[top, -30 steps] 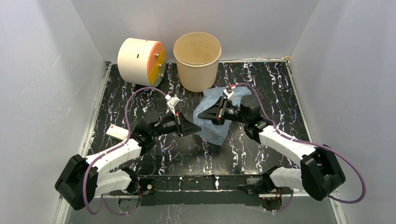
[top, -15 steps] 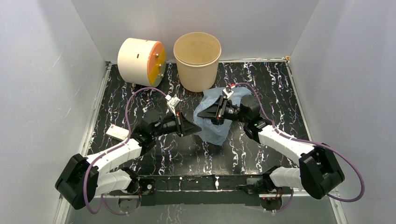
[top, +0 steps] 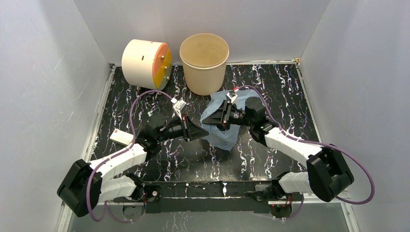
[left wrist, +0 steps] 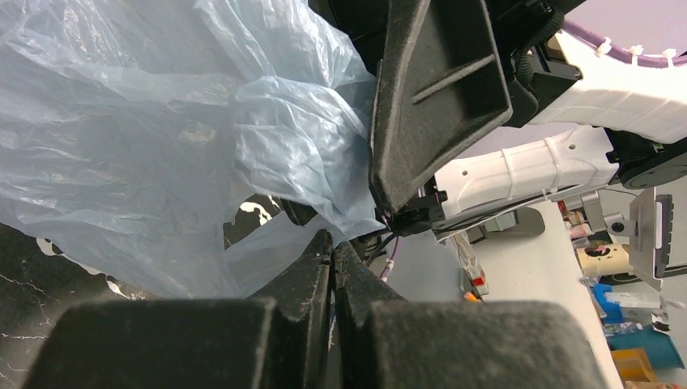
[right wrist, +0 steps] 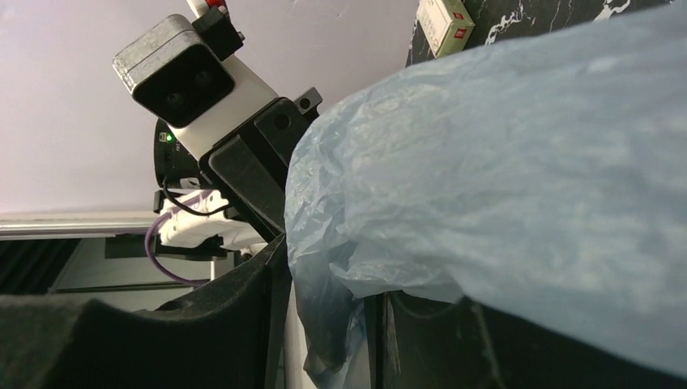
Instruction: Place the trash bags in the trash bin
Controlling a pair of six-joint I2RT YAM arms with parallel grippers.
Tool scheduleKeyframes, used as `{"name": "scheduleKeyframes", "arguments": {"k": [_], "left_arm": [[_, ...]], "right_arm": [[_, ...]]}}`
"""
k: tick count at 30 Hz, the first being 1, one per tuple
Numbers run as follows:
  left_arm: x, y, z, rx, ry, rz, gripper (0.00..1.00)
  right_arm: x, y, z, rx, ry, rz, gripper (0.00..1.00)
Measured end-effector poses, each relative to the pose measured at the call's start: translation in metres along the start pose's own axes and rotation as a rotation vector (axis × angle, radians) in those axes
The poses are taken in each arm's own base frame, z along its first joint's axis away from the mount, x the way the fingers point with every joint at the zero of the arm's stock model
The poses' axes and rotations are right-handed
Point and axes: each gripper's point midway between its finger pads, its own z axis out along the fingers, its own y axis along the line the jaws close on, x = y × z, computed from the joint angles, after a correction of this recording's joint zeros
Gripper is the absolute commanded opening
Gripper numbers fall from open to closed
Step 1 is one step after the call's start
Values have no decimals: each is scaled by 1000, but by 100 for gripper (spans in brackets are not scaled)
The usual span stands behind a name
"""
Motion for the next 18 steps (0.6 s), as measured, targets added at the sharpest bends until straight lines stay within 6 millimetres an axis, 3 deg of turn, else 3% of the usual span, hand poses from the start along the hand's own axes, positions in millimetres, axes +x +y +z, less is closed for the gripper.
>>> {"name": "scheduleKeyframes", "arguments": {"k": [3,5,8,12,13,15,16,17,18], "left_arm": [[0,0,0,1,-1,-1,0],[0,0,0,1,-1,-1,0],[0,0,1,1,-1,-4,0],[2,3,0,-6,-2,-10,5],[3,4,0,-8,-2,-12,12],[2,5,0,-12,-5,-12,38],[2,5,0,-16,-6,-11,56],[3,6,-1,-22,-5,-9,67],[3,8,-1,-30,-5,-5,69]], "right_arm": [[1,5,6,1,19,-28,37],[0,8,10,2,29,-45,20],[2,7,12,6,37,-58,7],[-2,1,12,34,11,-66,0],[-4,-1,12,50,-7,-68,0],[-12,-5,7,86,-55,-81,0],[-18,-6,2,105,-92,-95,0],[-25,-5,-4,121,-132,-111,0],[-33,-4,-12,135,-176,-130,0]]}}
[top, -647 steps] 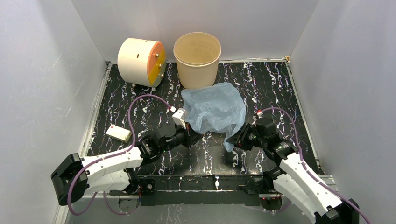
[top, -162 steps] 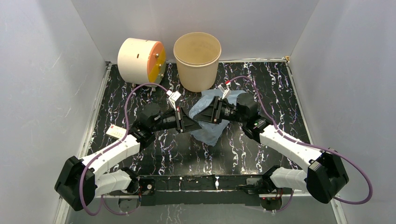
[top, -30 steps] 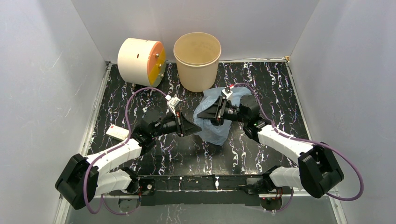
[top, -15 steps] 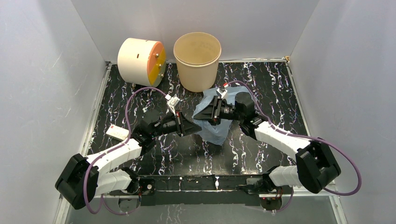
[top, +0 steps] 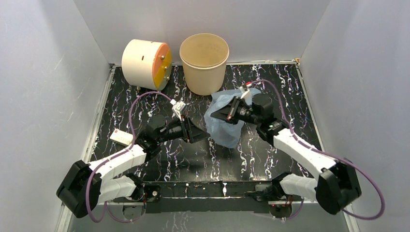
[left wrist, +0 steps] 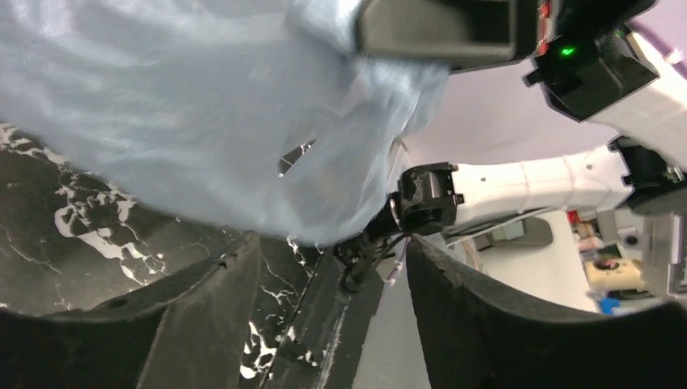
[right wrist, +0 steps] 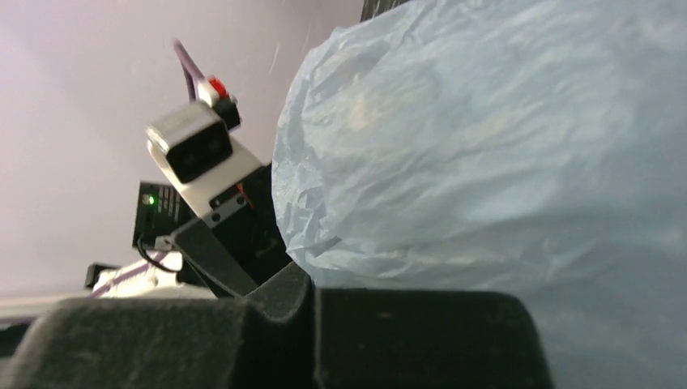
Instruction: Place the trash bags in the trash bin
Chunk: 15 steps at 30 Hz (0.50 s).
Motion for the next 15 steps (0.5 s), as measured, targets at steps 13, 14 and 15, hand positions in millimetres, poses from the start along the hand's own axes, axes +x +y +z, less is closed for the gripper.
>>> {"name": "scheduleKeyframes", "arguments": {"k": [13,14,15], "left_arm": [[-28,22,-19,-279,-46,129,87],[-28,22,-19,-279,-46,129,89],[-30,27,-21,-308,-53,134,90]], "right_arm": [[-182,45,-166,580,-740,-575,0],[-183,50,-168,576,-749,-586,0],[-183,76,-180,522,-795,-655,0]]}}
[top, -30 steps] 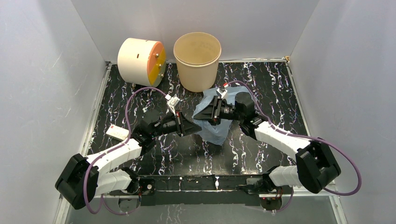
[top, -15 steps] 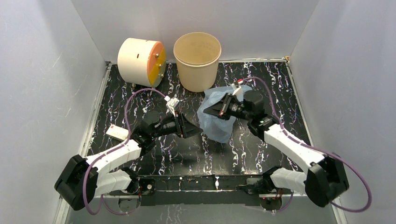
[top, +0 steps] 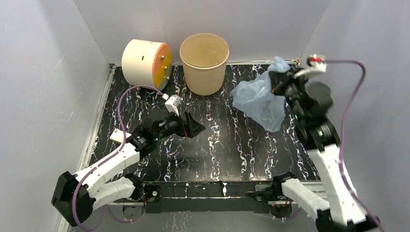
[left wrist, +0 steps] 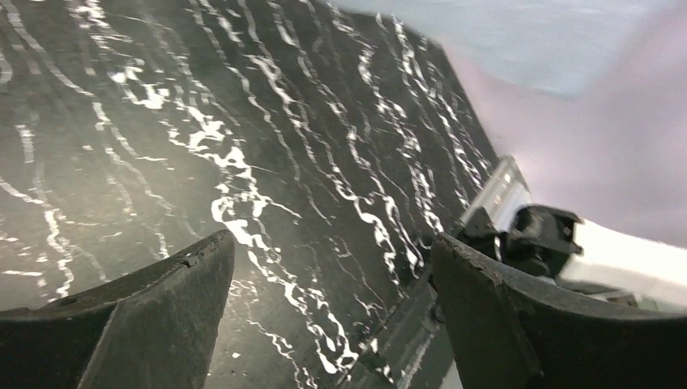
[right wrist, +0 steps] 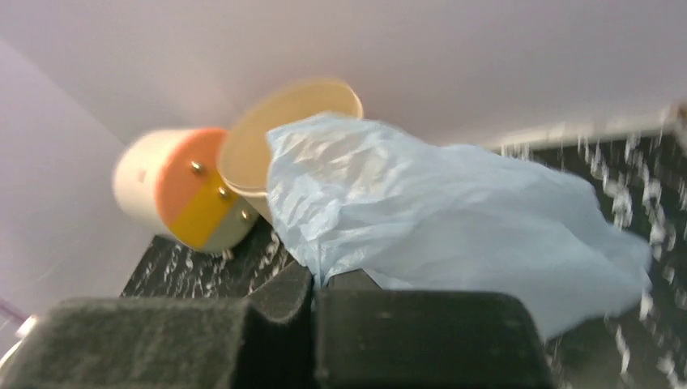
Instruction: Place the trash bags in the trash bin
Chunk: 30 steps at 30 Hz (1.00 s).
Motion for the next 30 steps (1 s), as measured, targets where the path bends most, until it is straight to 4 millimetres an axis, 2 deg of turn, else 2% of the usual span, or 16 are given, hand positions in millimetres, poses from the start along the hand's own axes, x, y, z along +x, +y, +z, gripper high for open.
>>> {"name": "scheduleKeyframes", "arguments": {"k": [1,2,3,5,6,8,9,10,12,14,17,20,26,30], "left_arm": [[-2,6,1,-35,-6,4,91],[-4,11,1,-67,-13,5,91],[-7,15,3,-94,-19,7,92],[-14,21,7,-133,-29,7,92],[-20,24,10,-153,-33,3,92],[-37,29,18,-188,-44,-4,93],[-49,32,23,-206,-57,-10,93],[-62,37,26,-222,-75,-19,93],[-84,48,30,-254,-112,-47,93],[-109,62,33,-295,-159,-88,93],[-143,87,37,-363,-218,-151,92],[-181,106,46,-419,-278,-174,91],[-238,131,75,-500,-359,-177,88],[-268,152,93,-573,-388,-166,86]], "right_arm": [[-15,6,-12,-42,-67,-22,0],[-22,8,-27,-71,-119,-36,0],[-18,4,-38,-76,-144,-43,0],[4,-15,-43,-22,-130,-26,0],[27,-28,-35,26,-72,-15,0],[93,-57,-13,124,114,1,0],[130,-73,-9,173,219,7,0],[170,-89,-9,223,333,12,0],[223,-110,-29,291,490,21,0],[225,-110,-37,288,495,31,0],[190,-93,-34,236,400,50,0],[168,-79,-25,197,352,68,0],[184,-70,-27,154,411,126,0],[192,-64,-29,126,444,161,0]]}}
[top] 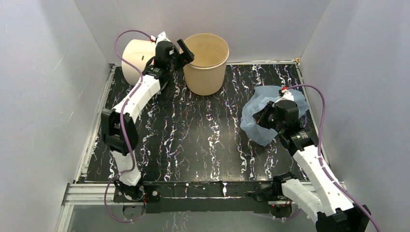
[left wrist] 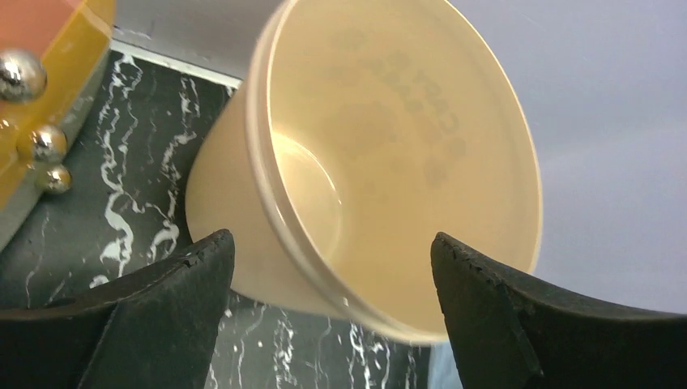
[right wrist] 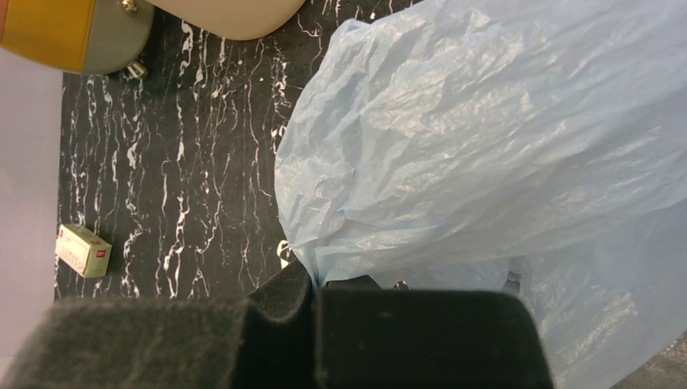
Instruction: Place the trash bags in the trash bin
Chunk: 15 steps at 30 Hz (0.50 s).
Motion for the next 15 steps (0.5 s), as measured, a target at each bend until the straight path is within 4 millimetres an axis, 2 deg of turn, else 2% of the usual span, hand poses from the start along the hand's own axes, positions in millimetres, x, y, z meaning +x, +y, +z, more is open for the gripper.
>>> {"name": "scheduleKeyframes", "arguments": {"k": [4,7,9,12,13,15], "left_arm": [[0,14,30,-70,6,20,82],[16,35,50,-122,52,28,75],[26,42,61,-131,79,11,69],[22,40,64,-114,79,19,50],[22,40,64,-112,81,17,47],[19,39,62,-103,73,25,35]], "right_arm": [[2,3,0,-13,11,10,0],[3,4,-1,-22,17,13,0],[4,6,-1,-31,24,15,0],[7,10,-2,-51,40,22,0],[8,11,-2,-57,45,25,0],[10,12,-2,-65,53,33,0]]}}
